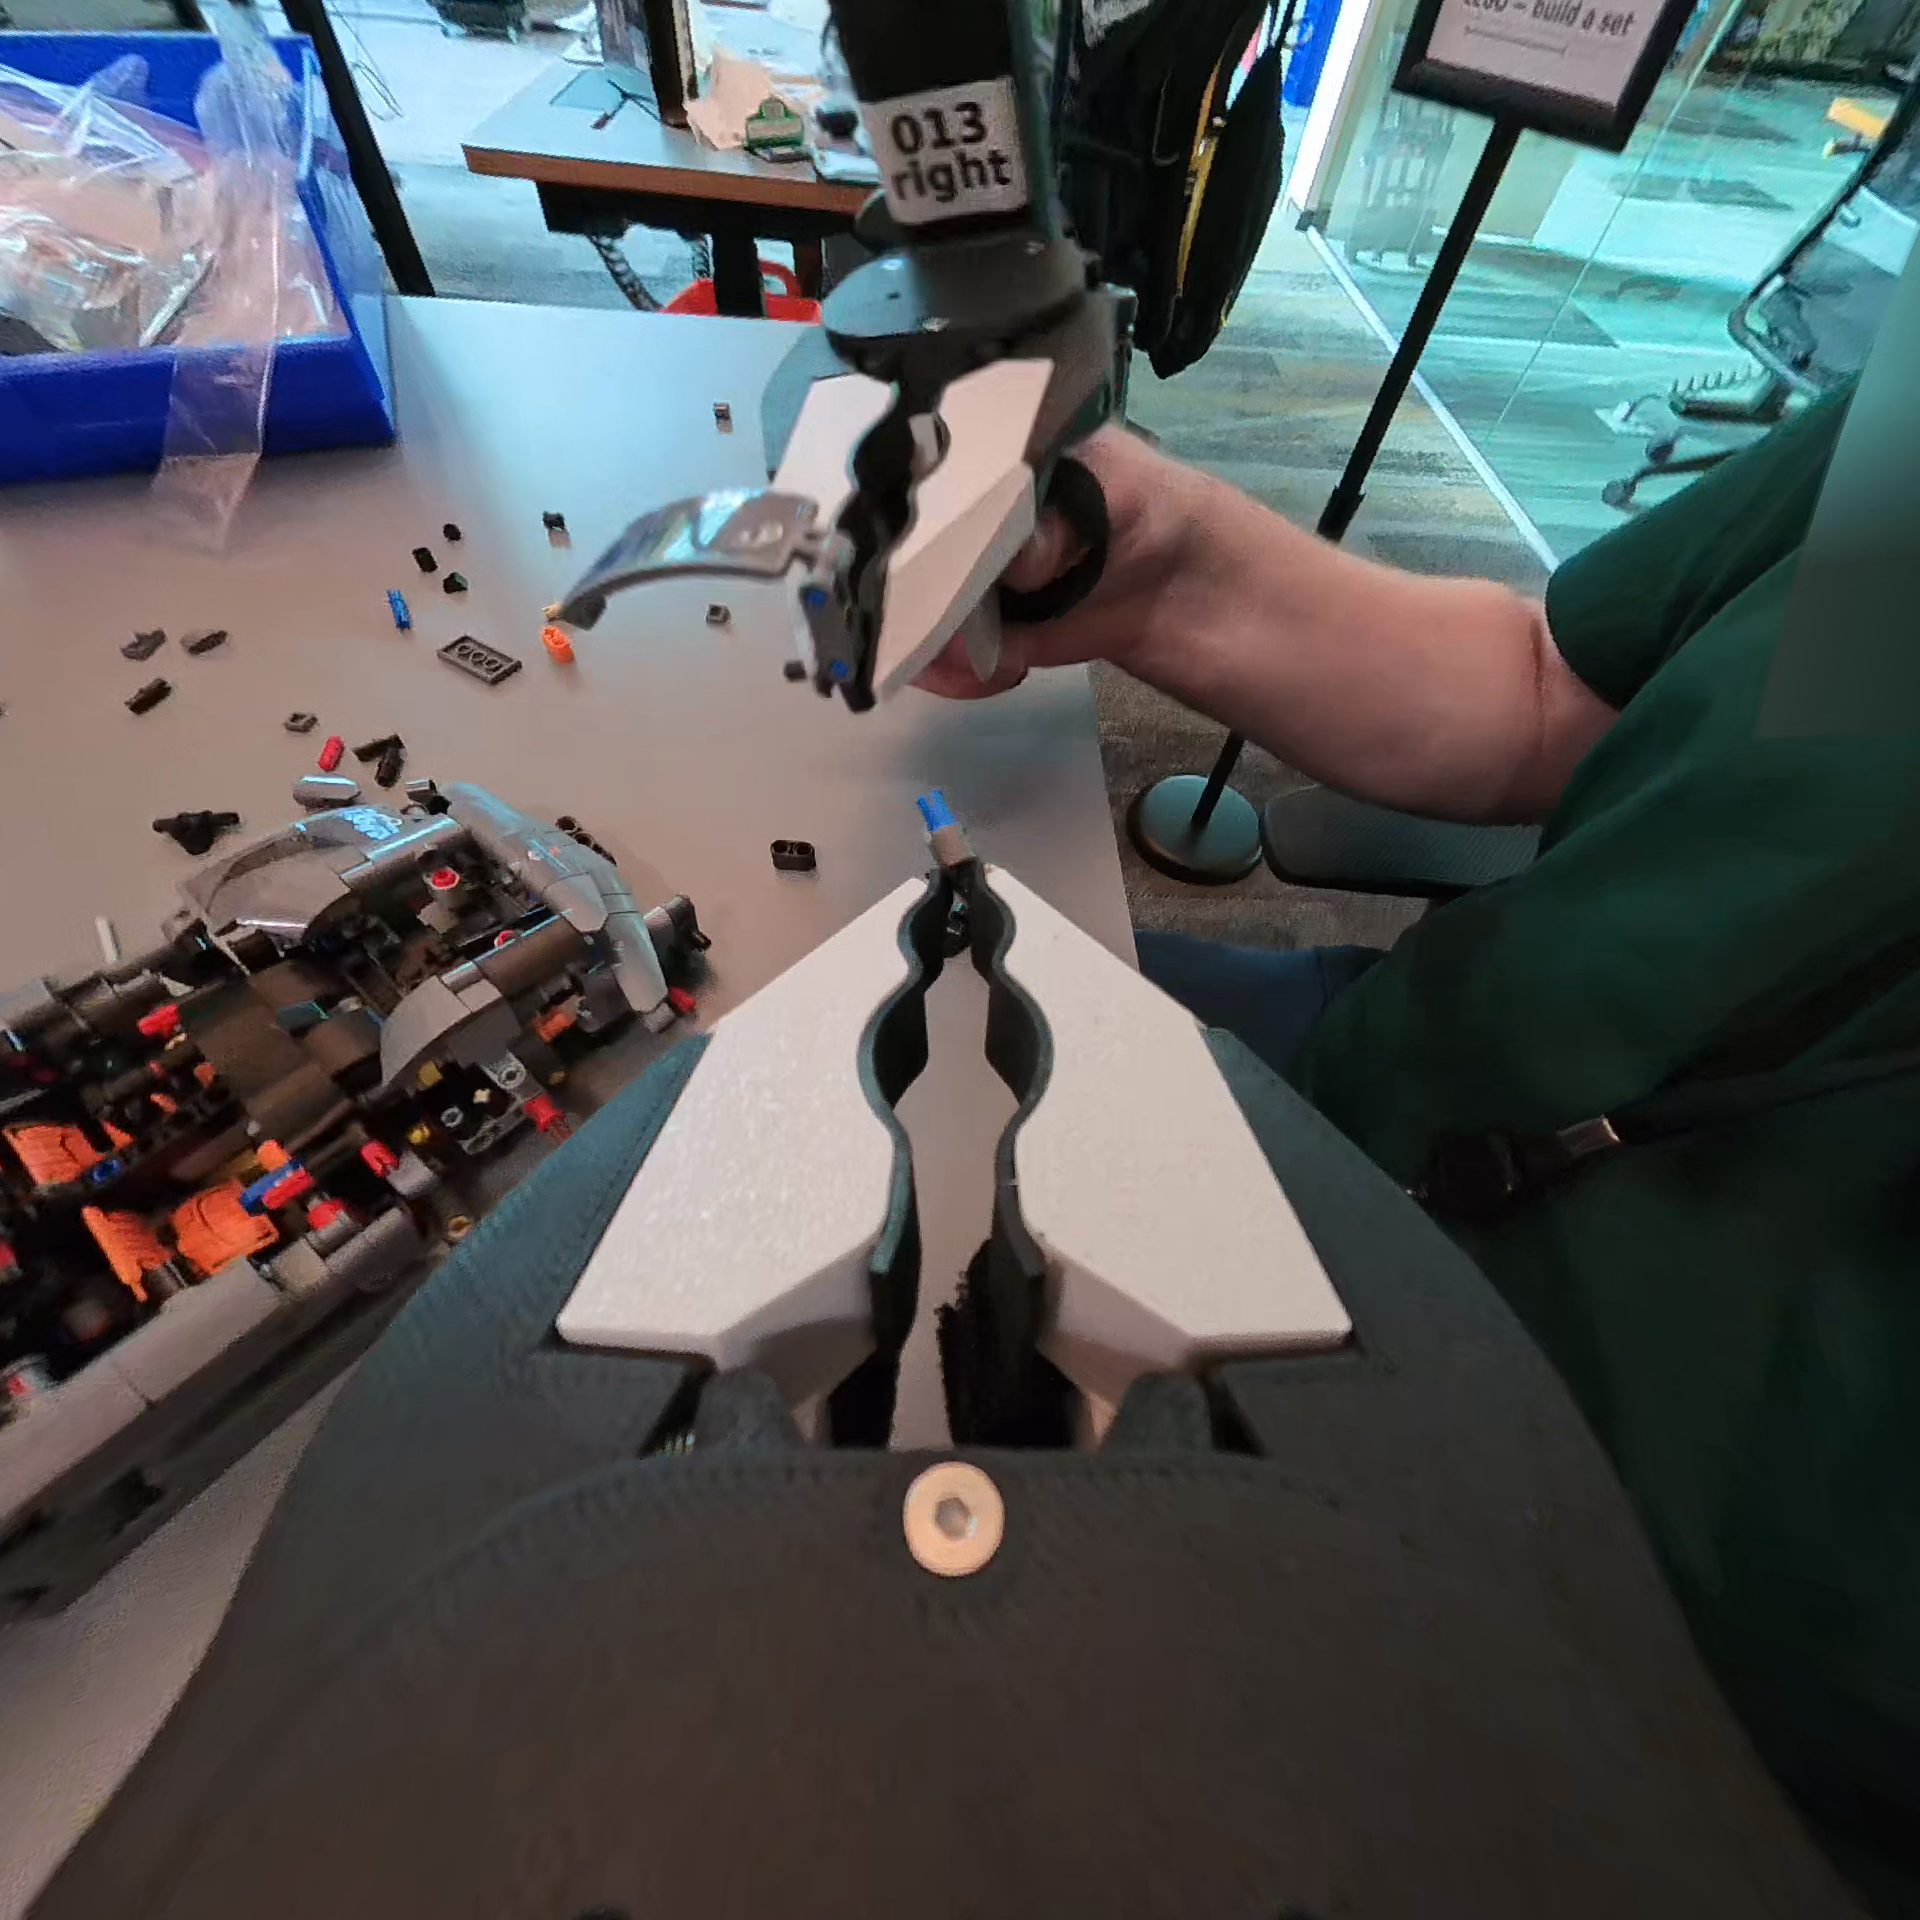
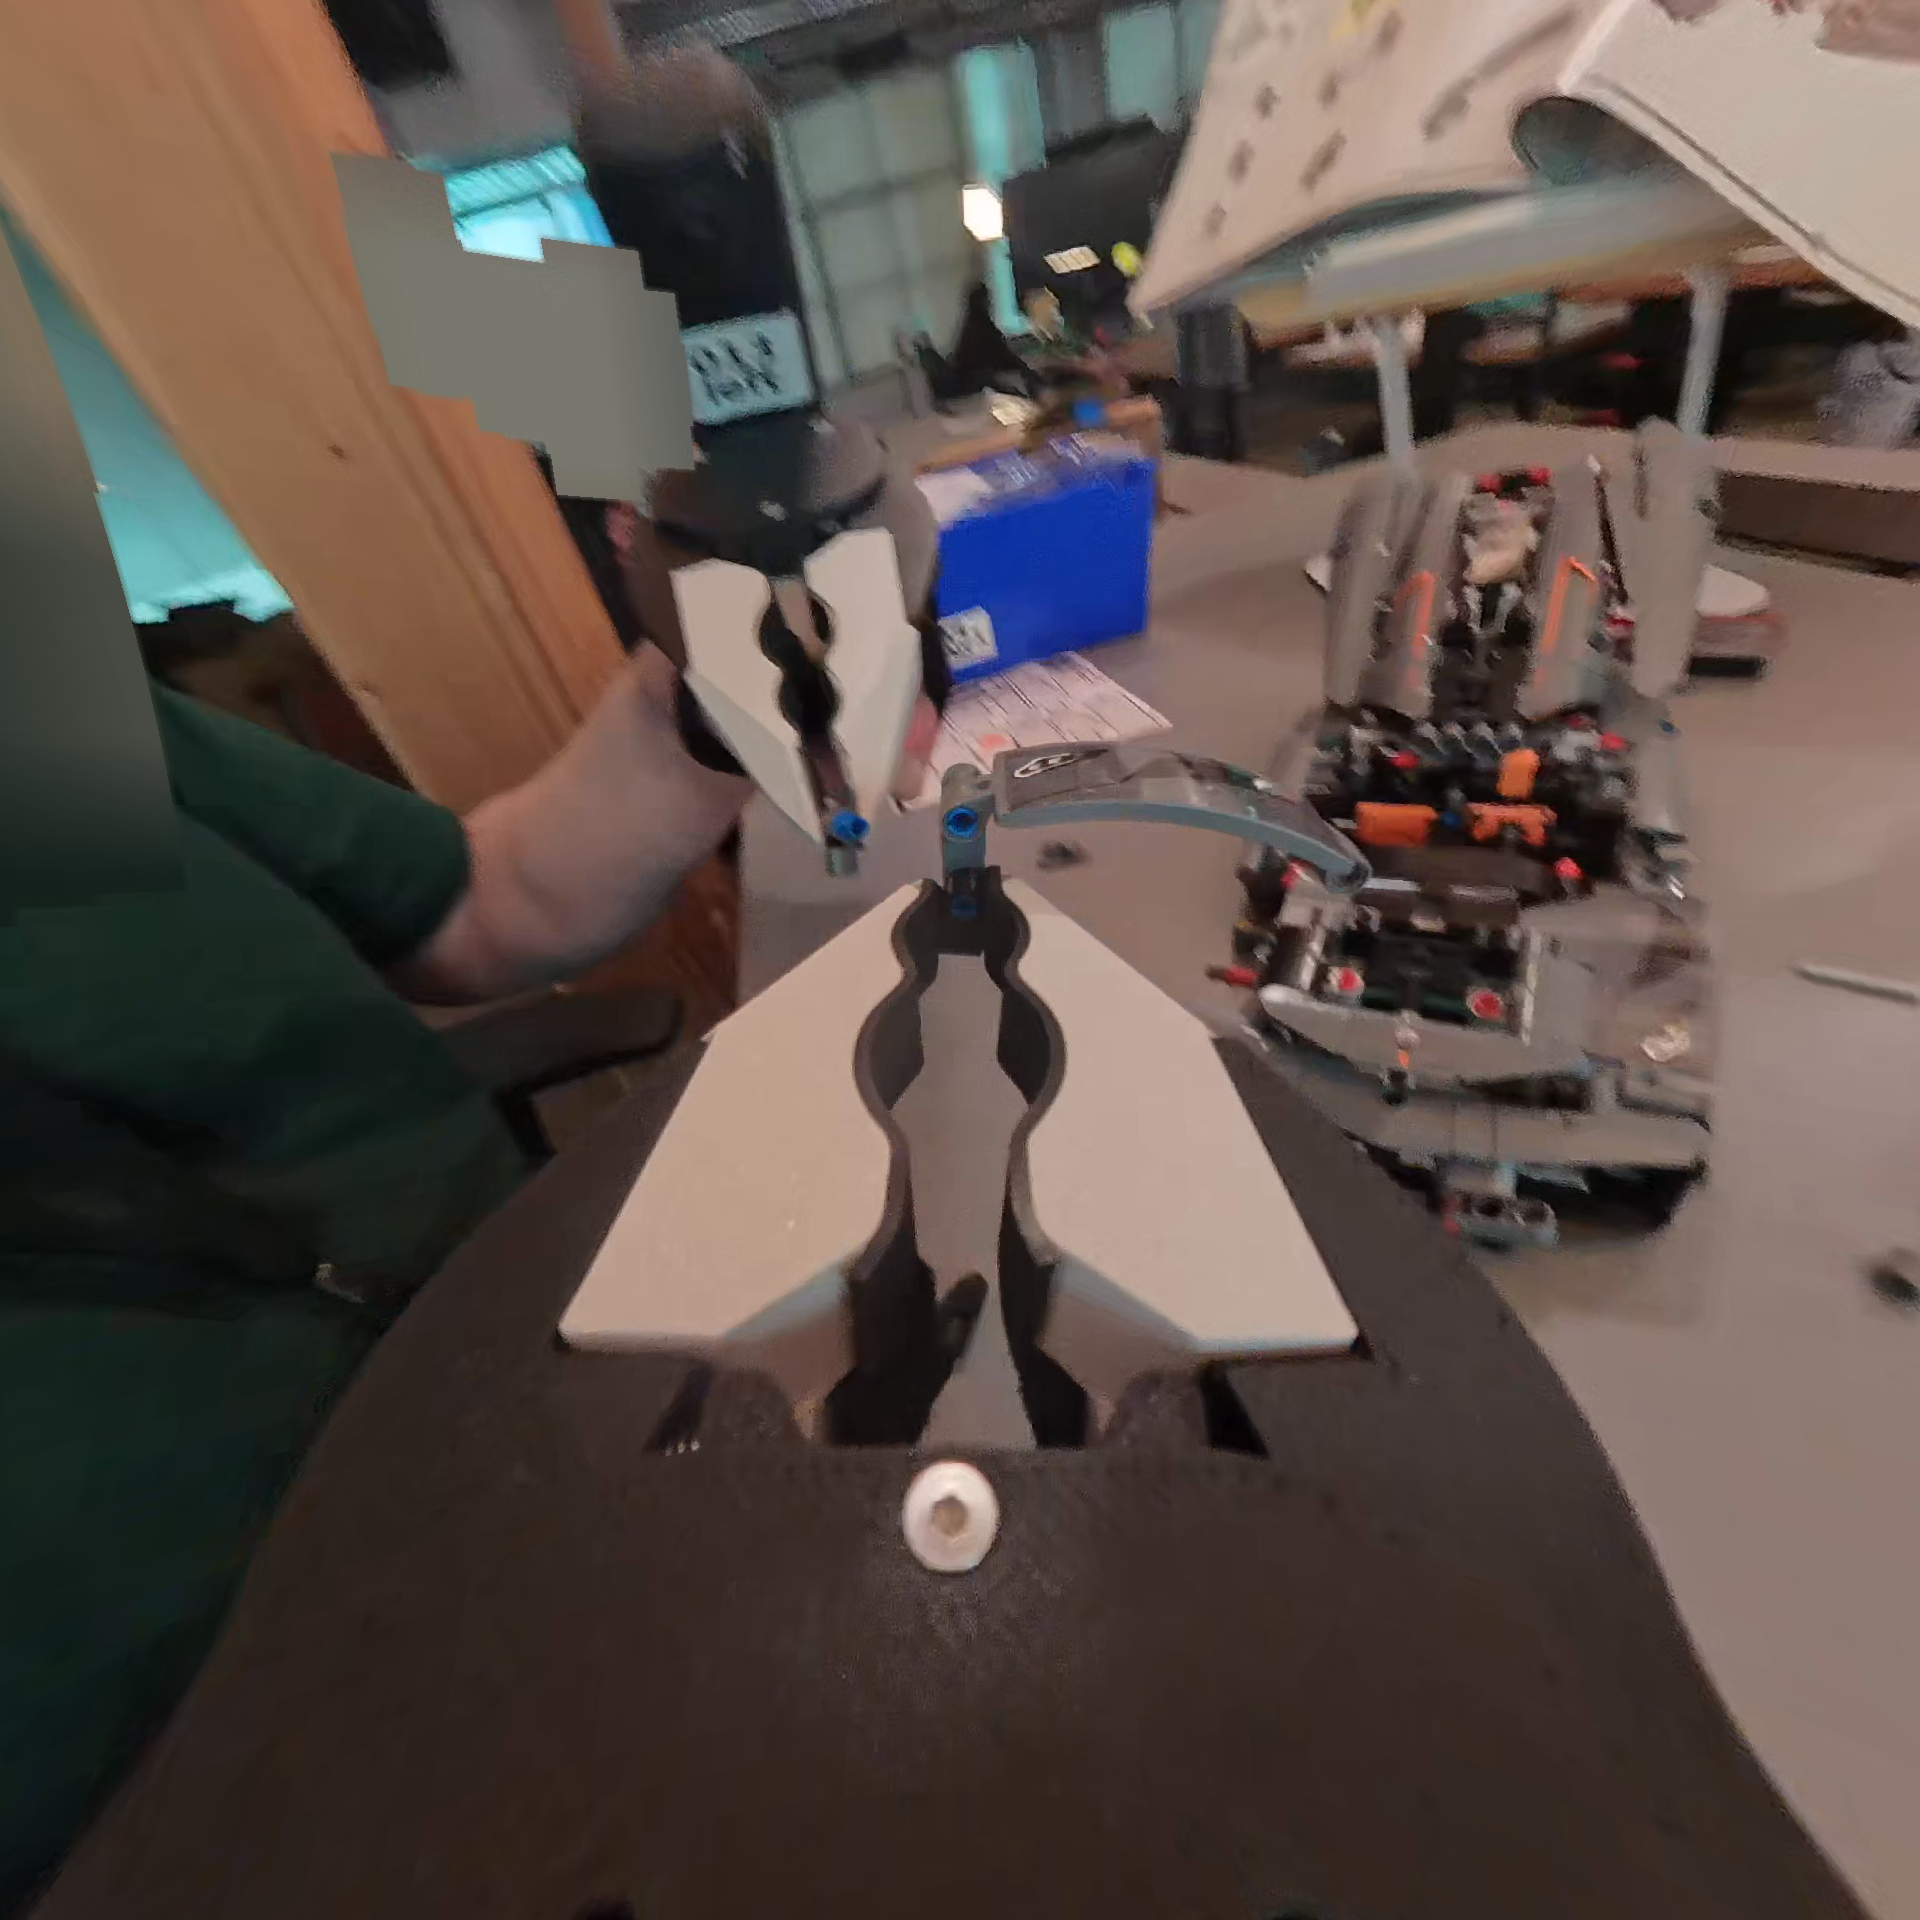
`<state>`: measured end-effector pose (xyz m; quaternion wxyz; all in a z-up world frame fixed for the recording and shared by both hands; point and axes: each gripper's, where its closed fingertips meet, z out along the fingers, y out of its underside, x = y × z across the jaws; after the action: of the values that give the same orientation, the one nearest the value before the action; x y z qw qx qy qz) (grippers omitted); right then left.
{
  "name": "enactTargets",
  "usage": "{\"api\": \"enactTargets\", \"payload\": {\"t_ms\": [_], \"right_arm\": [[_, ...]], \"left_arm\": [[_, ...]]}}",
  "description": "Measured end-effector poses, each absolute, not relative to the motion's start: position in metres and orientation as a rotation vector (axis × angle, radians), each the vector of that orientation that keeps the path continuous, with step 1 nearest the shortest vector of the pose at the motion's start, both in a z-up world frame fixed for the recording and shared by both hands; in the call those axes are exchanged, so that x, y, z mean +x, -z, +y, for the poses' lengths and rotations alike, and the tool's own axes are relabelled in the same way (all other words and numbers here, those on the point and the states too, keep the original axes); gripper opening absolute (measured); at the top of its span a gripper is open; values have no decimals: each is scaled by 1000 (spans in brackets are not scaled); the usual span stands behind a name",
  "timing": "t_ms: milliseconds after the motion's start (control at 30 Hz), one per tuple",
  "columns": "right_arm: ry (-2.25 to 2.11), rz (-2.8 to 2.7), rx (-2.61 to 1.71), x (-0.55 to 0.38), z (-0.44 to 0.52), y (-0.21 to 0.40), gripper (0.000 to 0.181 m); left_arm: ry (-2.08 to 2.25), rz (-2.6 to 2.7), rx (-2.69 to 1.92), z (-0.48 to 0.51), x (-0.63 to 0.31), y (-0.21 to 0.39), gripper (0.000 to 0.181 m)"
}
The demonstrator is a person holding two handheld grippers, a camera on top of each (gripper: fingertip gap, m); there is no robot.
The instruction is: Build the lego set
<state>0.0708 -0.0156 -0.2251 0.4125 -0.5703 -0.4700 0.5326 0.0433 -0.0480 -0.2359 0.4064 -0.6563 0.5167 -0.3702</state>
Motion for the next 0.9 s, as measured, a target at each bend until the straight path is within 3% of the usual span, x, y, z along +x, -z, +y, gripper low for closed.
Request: {"api": "enactTargets", "payload": {"t_ms": [367, 900], "right_arm": [[-796, -1156, -1562, 51, -11, 245, 6], [-567, -1183, -1553, 45, -6, 246, 6]], "left_arm": [[850, 1109, -1673, -36, 52, 237, 2], [741, 1044, -1736, -21, 46, 245, 1]]}}
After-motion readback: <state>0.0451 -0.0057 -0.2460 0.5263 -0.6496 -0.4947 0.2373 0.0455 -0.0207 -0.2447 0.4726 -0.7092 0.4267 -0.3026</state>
